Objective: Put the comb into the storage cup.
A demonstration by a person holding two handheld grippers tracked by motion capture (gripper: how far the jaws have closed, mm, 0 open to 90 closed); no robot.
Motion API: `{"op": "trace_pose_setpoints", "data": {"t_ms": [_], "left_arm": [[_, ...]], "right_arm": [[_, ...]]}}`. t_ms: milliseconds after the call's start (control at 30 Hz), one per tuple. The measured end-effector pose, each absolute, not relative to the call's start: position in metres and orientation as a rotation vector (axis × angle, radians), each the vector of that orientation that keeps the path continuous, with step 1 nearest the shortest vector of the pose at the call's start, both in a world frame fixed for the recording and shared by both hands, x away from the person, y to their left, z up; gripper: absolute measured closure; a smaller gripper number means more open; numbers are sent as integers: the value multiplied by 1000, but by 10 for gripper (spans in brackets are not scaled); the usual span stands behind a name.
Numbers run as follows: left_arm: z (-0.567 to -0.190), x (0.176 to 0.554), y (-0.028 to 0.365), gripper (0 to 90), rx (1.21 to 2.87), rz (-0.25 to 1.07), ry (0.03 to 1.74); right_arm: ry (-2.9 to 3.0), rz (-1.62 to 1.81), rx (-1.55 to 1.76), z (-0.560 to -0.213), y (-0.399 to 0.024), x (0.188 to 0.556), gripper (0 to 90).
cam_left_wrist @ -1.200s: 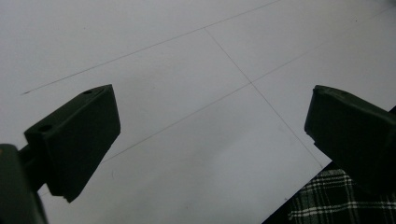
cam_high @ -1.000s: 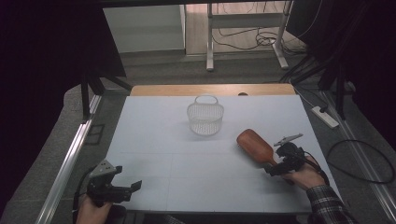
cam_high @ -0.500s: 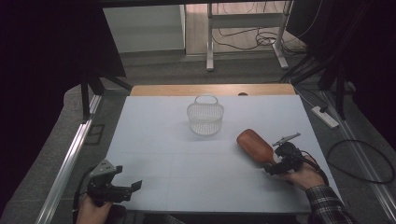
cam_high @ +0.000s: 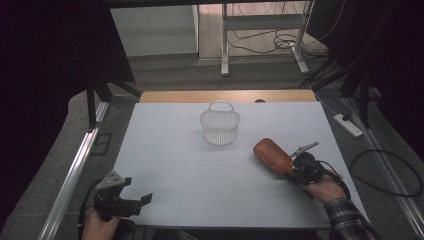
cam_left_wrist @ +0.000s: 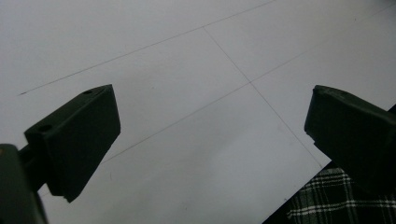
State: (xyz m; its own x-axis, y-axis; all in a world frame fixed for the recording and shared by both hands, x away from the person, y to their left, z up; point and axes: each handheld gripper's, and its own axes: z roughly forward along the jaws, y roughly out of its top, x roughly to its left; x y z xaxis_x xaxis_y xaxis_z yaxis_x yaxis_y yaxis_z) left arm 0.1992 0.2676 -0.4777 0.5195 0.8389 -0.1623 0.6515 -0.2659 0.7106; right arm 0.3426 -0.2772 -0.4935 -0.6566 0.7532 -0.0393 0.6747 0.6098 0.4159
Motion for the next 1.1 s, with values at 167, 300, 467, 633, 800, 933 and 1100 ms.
{"op": "trace_pose_setpoints", "data": {"t_ms": [167,300,467,633,800,933,1100], "left_arm": [[-478,199,267,39,2013,320,1212],[-477,200,265,38,2027,329,1213],[-477,200,263,30,2044,324,1215],[-477,203,261,14,2072,303,1207],[-475,206,258,9,2044,318,1170],[-471,210,255,9,2026,311,1135],[-469,218,247,12,2044,287,1097]], "right_arm": [[2615,599,1221,-492,-280,340,719],[2599,617,1203,-491,-279,338,721],[2578,628,1182,-490,-279,336,722],[2563,670,1176,-487,-279,333,722],[2545,731,1170,-481,-280,329,722],[2528,770,1156,-476,-281,327,722],[2503,818,1141,-469,-281,323,721]]}}
